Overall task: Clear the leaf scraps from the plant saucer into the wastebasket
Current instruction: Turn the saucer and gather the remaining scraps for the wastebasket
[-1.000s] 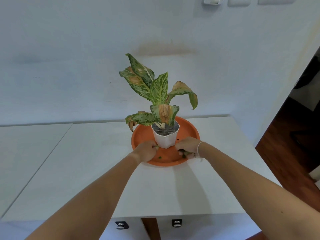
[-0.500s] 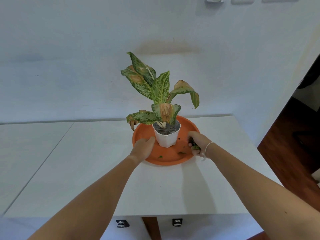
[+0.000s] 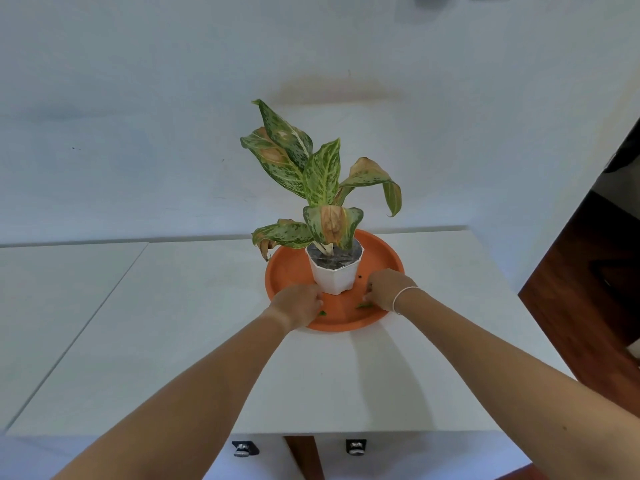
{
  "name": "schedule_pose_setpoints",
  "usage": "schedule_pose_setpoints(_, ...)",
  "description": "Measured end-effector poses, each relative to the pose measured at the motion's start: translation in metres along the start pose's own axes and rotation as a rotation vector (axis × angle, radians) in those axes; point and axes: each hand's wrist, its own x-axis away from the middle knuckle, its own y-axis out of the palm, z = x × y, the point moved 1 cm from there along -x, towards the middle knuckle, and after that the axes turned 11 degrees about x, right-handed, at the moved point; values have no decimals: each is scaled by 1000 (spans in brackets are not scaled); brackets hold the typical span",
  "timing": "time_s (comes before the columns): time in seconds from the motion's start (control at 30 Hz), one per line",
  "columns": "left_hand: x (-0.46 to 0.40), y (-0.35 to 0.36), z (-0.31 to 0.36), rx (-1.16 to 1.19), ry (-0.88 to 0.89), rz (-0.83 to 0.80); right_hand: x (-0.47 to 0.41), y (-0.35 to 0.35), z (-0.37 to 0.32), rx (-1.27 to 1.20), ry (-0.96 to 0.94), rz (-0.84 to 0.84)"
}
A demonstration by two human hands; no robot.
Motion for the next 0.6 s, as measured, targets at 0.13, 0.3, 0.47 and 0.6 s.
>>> schedule_pose_setpoints(0.13, -3, 4, 1, -128, 46, -30, -4, 6, 0, 39, 8, 49)
schedule_pose_setpoints(0.3, -2, 7, 2, -242, 90, 10, -5, 16, -3, 84, -1, 184)
schedule_pose_setpoints(0.47, -3, 9, 3, -300, 100, 23, -3, 21, -7, 125, -10, 264)
schedule_pose_setpoints(0.6, -5, 9, 4, -327, 99, 18, -4, 23, -6, 161, -16, 272)
